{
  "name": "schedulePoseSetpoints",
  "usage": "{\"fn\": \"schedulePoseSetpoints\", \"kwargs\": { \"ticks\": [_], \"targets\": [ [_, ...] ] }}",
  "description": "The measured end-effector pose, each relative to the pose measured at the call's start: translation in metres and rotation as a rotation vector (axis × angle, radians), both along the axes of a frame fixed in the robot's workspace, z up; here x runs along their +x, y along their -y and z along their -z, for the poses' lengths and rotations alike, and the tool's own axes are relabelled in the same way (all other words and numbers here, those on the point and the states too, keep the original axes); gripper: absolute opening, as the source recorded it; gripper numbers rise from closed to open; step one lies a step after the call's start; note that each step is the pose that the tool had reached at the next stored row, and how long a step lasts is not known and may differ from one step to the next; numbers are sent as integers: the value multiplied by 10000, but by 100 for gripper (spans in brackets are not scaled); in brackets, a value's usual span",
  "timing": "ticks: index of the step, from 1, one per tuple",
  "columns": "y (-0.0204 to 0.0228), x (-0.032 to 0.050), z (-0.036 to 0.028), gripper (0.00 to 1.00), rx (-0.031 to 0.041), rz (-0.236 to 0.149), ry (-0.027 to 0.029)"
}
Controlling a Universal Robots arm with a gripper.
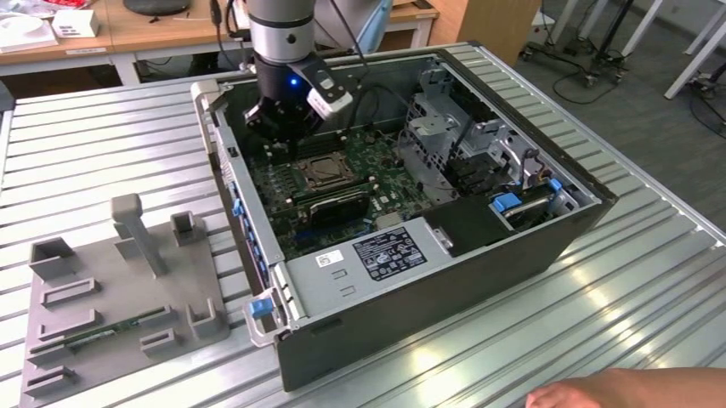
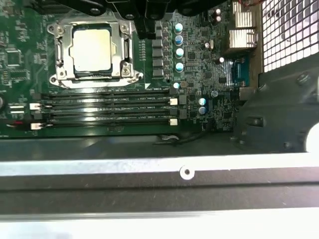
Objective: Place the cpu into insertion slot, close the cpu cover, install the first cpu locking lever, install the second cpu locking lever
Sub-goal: 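Install the first cpu locking lever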
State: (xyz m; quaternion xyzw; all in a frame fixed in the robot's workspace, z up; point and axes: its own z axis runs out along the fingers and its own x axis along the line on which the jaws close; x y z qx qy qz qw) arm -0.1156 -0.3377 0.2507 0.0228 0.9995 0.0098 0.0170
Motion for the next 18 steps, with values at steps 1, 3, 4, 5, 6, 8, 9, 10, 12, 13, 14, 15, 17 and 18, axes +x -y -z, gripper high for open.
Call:
{"fn": "schedulePoseSetpoints", "kwargs": {
  "ticks": [1, 3, 4, 5, 6, 8, 9, 10, 12, 13, 14, 15, 17, 18],
  "targets": [
    [0, 0, -17, 11, -1, 0, 0],
    [0, 0, -38, 11, -1, 0, -1],
    [0, 0, -37, 11, 1, 0, 1],
    [0, 0, -37, 11, 2, 0, 1],
    [0, 1, -37, 11, 2, -1, 2],
    [-2, -2, -38, 11, 0, -1, 0],
    [-3, -6, -38, 11, 1, 0, 0],
    [-3, -12, -38, 11, 6, 0, -1],
    [-4, -32, -38, 11, 27, 0, 0],
    [-5, -42, -38, 11, 44, 0, 0],
    [-5, -53, -38, 11, 66, -1, -1],
    [-6, -61, -38, 11, 95, -1, 0],
    [-6, -73, -38, 11, 185, -2, 0],
    [-6, -75, -38, 11, 233, -1, 0]
  ]
}}
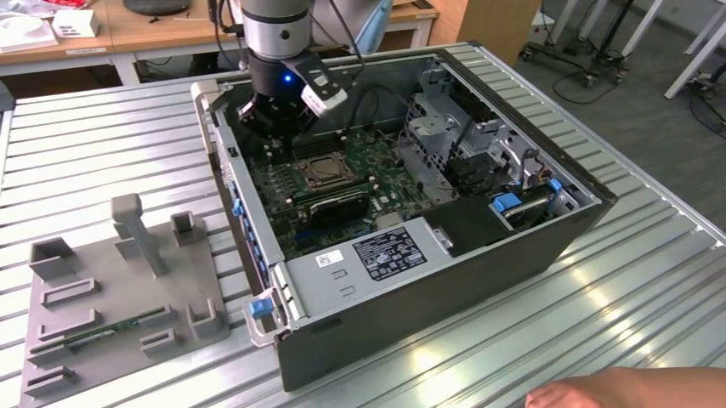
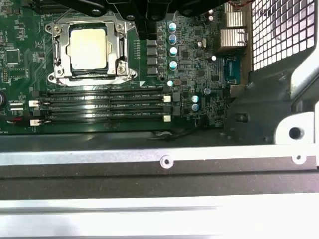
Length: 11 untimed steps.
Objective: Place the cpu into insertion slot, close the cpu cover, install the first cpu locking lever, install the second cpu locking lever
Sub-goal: 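Install the first cpu locking lever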
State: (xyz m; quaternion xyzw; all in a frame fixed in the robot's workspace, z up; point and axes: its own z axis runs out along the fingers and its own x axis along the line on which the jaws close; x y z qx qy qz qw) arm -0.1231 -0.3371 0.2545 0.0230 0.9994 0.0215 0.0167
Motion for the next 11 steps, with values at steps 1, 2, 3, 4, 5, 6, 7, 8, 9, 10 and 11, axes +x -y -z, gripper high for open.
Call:
{"fn": "schedulePoseSetpoints", "kwargs": {
  "ticks": [1, 2, 3, 4, 5, 6, 7, 8, 9, 10, 11],
  "targets": [
    [-1, -1, 0, 11, 47, 1, 0],
    [-2, -2, 0, 11, 92, 1, 0],
    [-4, -3, -1, 11, 137, 2, 0],
    [-6, -5, -1, 11, 179, 2, -1],
    [-9, -5, 0, 11, 220, 2, 0],
    [-12, -5, 1, 11, 260, 1, 1],
    [-17, -5, 1, 11, 295, 0, 2],
    [-22, -5, 1, 11, 330, 0, 2],
    [-26, -5, 0, 11, 367, -1, 0],
    [-28, -6, 0, 11, 418, 0, 0],
    [-30, -6, 0, 11, 491, 1, 1]
  ]
}}
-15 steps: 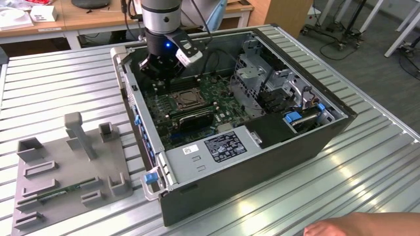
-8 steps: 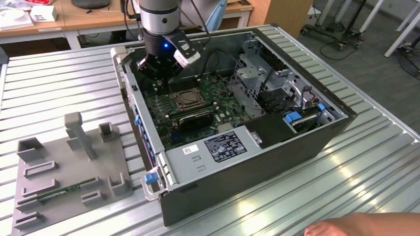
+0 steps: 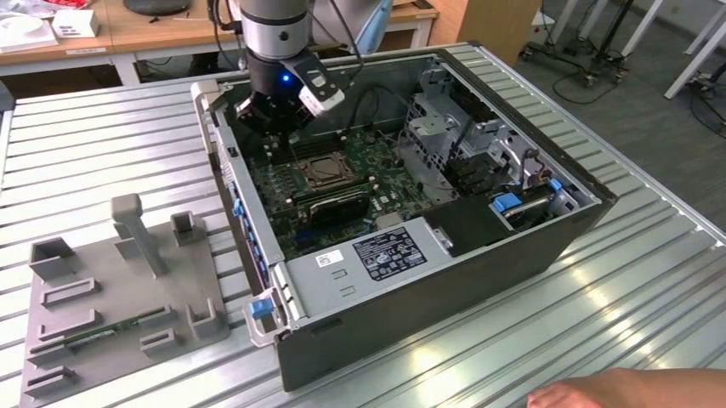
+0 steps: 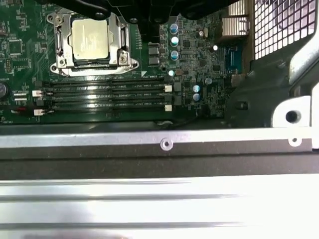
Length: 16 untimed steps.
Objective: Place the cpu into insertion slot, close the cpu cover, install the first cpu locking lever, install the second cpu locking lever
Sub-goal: 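Install the first cpu locking lever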
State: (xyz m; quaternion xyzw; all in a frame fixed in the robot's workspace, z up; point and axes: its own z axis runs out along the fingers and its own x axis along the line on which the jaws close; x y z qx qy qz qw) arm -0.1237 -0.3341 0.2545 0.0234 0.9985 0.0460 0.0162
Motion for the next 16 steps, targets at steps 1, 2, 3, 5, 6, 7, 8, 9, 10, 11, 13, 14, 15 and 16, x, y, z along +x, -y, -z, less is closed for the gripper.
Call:
{"fn": "schedulePoseSetpoints", "kwargs": {
  "ticks": [1, 2, 3, 5, 6, 7, 8, 9, 10, 11, 13, 14, 15, 16],
  "targets": [
    [-1, 0, 0, 11, 104, 0, -1],
    [-1, 0, -1, 11, 212, -1, 0],
    [-1, 0, 0, 11, 332, 0, 0],
    [-1, 0, 0, 11, 585, -1, 0],
    [-1, 0, 0, 11, 720, -1, 0],
    [-1, 0, 0, 11, 855, 0, 0],
    [-1, 0, 0, 11, 984, 0, -1],
    [-1, 1, 0, 11, 1092, -1, 0],
    [-1, 0, 0, 11, 1156, -1, 0],
    [-1, 0, 0, 11, 1189, 0, 0],
    [-2, 0, 0, 11, 1206, 0, 0],
    [-2, 1, 0, 11, 1208, 0, 0],
    [-2, 4, 0, 11, 1208, -1, -1],
    [-3, 9, 0, 11, 1208, -2, -1]
  ]
}}
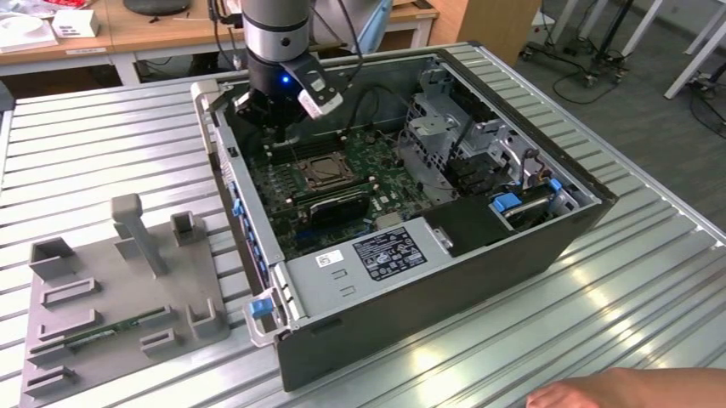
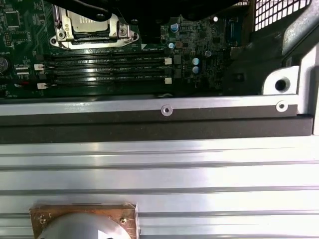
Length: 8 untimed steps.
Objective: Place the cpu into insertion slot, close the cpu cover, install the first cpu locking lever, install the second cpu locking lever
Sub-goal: 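Install the first cpu locking lever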
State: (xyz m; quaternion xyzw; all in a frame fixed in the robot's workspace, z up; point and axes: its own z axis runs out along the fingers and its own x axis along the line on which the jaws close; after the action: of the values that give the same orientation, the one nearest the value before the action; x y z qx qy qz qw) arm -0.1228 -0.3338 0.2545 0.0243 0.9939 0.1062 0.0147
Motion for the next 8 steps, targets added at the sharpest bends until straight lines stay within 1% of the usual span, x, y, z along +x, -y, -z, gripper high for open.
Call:
{"fn": "schedulePoseSetpoints", "kwargs": {
  "ticks": [5, 8],
  "targets": [
    [-5, 46, 1, 11, 0, 1, 1],
    [-7, 95, 1, 11, 0, 2, 0]
  ]
}}
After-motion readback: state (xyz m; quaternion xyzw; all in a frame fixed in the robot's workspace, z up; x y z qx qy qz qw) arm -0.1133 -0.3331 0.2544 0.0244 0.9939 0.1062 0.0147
